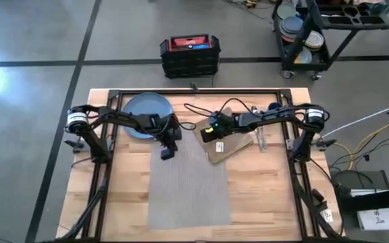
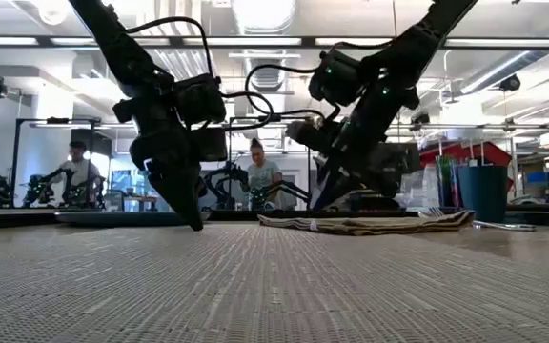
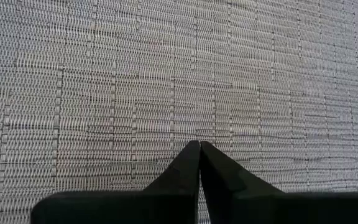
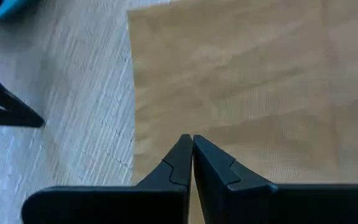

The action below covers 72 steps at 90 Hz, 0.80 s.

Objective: Set table place
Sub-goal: Fold the brown table napkin

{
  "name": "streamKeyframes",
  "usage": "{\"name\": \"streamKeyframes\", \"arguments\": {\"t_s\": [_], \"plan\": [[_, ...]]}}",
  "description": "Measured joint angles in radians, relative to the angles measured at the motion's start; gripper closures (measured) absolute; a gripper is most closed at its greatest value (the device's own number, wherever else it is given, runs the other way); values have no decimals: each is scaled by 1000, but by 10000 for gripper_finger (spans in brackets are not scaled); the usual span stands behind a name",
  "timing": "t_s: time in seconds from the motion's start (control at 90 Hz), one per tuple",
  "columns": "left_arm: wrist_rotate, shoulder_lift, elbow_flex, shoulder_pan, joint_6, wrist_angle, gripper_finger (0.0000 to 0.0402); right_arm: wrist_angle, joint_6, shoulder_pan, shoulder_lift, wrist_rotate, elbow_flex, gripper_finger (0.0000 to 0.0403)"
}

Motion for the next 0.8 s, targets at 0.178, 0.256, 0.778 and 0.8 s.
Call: {"name": "streamKeyframes", "arguments": {"t_s": [0.178, 0.256, 0.778, 0.8], "plan": [[0, 0, 0, 0, 3, 1, 402, -14, -9, 12, 0, -17, 0, 403], [0, 0, 0, 0, 4, 1, 402, -28, -15, 14, 0, -18, -1, 403], [2, -1, 0, 0, 1, 4, 402, -63, 19, 106, -4, -78, -61, 403], [2, -1, 0, 0, 1, 4, 402, -70, 22, 115, -4, -80, -61, 403]]}}
